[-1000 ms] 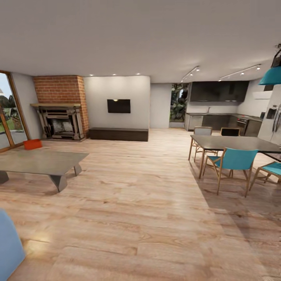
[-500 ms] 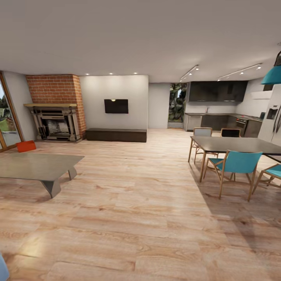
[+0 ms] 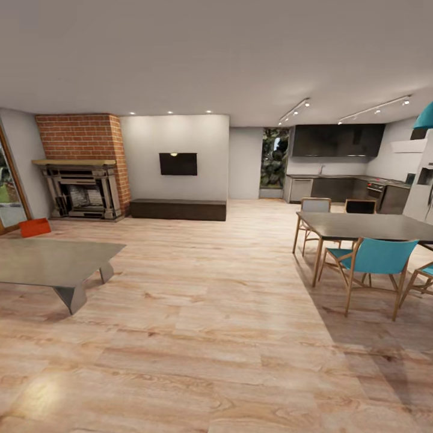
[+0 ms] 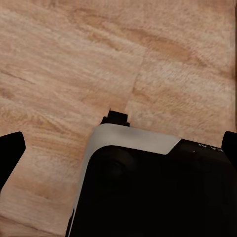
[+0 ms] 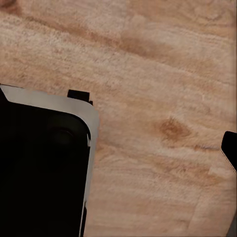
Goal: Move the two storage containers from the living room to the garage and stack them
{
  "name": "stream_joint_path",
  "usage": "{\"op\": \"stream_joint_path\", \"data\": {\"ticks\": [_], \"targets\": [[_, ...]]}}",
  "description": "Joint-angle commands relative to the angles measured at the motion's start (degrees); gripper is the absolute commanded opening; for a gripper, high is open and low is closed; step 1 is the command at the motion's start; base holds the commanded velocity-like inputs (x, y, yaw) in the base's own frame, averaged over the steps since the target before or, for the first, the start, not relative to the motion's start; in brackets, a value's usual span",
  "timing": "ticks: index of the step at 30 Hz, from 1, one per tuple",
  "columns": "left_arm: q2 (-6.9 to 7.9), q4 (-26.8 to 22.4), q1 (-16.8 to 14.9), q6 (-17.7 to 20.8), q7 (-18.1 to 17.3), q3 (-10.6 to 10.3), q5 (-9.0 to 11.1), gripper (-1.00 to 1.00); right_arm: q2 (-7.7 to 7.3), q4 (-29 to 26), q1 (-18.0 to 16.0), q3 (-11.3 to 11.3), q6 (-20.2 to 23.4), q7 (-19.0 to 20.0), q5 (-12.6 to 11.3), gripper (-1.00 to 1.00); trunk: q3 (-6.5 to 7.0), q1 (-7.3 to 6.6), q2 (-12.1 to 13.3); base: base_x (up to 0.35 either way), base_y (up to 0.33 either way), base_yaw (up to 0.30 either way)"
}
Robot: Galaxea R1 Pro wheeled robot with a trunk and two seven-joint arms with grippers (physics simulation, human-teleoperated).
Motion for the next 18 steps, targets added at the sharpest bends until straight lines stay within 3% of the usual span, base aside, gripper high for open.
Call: {"op": "stream_joint_path", "data": {"ticks": [1,18], "targets": [[0.00,0.0,0.0,0.0,0.1,0.2,0.2,1.00,0.04,0.2,-0.1,0.5,-0.3,0.0,-0.6,1.00,-0.07,0.04,0.0,0.322,0.000,0.000],[0.10,0.0,0.0,-0.1,0.1,0.2,0.3,1.00,0.62,0.3,-0.1,0.5,0.1,0.0,-0.7,1.00,-0.07,0.04,0.0,0.322,0.000,0.000]]}}
